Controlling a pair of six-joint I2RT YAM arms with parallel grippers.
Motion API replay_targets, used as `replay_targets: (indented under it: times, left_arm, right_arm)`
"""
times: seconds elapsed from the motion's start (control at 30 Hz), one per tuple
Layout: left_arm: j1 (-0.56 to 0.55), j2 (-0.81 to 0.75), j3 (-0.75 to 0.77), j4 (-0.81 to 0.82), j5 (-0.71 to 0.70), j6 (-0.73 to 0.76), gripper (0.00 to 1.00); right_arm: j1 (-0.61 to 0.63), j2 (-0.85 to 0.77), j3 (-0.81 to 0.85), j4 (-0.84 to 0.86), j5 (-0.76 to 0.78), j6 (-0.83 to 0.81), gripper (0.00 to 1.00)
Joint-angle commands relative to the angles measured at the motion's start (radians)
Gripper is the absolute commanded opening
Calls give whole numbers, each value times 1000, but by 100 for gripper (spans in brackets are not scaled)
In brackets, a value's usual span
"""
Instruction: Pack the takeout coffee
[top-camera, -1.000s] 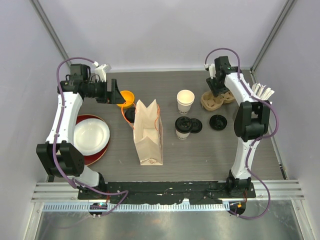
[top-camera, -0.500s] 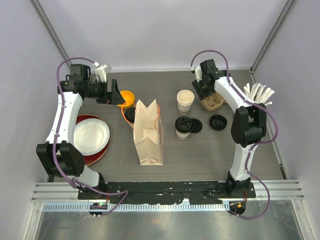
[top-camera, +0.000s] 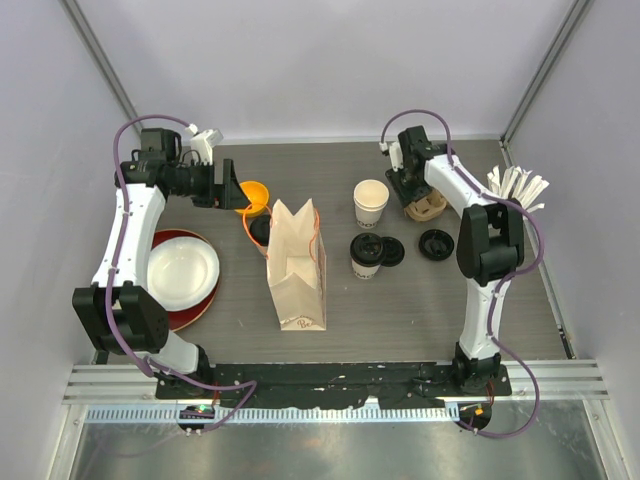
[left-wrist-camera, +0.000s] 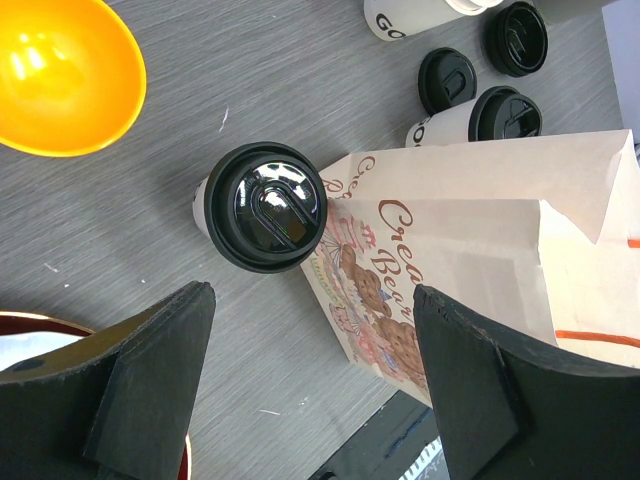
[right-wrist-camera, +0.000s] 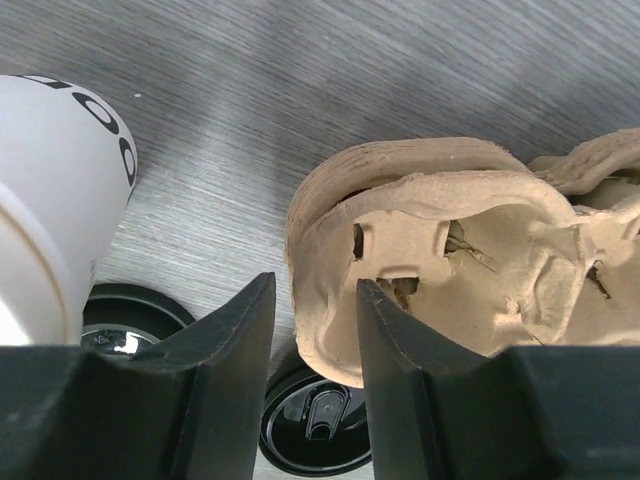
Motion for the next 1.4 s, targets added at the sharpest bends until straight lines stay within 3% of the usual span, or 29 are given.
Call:
replay_targets:
  times: [0.0, 0.17, 1.13, 1.37]
  left_arm:
    - [7, -28, 31, -2, 27, 14, 85]
    - [7, -25, 32, -2, 28, 14, 85]
    - [7, -29, 29, -4, 33, 15, 85]
    - [7, -29, 29, -4, 33, 15, 85]
  right_arm:
    - [2, 6, 45, -4, 2, -8, 41]
    - [-1, -6, 45, -6, -6, -10, 33]
    - [-14, -69, 57, -26, -34, -24, 28]
    - [-23, -92, 59, -26, -21, -25, 13]
